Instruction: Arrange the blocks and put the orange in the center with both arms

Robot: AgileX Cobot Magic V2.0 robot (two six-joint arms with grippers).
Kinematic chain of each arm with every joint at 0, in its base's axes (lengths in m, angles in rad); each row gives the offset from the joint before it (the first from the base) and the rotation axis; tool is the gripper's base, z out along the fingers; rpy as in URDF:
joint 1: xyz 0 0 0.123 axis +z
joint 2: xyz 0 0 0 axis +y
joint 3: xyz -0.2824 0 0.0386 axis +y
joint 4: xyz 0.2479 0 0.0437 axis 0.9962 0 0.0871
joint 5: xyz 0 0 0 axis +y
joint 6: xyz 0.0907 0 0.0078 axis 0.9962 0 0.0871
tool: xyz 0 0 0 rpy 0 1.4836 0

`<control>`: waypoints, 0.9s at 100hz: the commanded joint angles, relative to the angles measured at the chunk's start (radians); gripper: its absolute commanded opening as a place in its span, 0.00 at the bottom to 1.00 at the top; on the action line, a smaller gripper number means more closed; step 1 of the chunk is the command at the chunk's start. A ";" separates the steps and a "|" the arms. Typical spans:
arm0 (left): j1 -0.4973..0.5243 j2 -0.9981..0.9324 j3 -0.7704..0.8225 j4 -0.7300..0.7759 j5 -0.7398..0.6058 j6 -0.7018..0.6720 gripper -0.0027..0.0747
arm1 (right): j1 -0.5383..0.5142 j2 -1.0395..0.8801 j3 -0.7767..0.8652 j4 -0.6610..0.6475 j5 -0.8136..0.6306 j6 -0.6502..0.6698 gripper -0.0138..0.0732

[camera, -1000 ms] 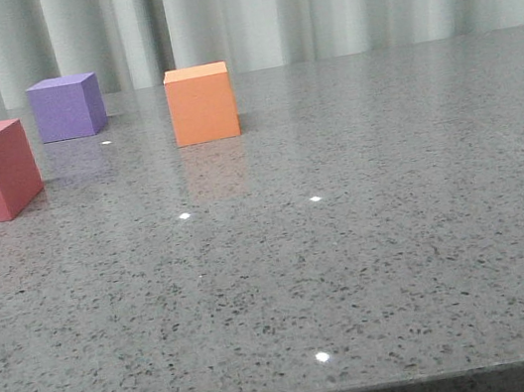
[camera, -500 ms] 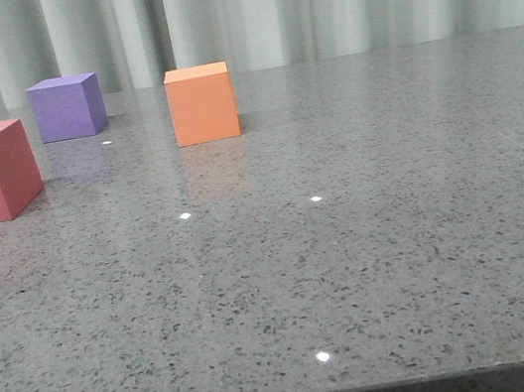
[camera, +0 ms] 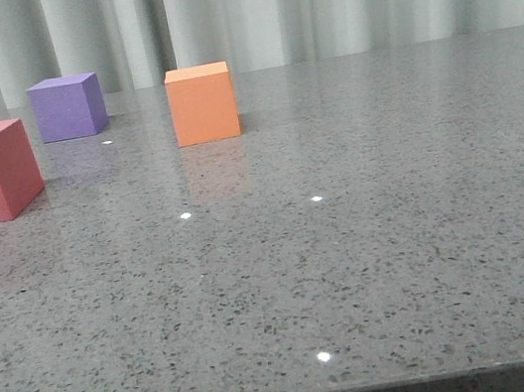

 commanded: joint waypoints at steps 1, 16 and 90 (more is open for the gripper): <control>-0.001 0.016 -0.032 -0.008 -0.099 -0.003 0.95 | -0.008 0.005 -0.025 -0.023 -0.081 -0.004 0.03; -0.001 0.045 -0.032 -0.010 -0.111 -0.003 0.86 | -0.008 0.005 -0.025 -0.023 -0.081 -0.004 0.03; -0.353 0.471 -0.447 -0.149 -0.008 -0.097 0.77 | -0.008 0.005 -0.025 -0.023 -0.081 -0.004 0.03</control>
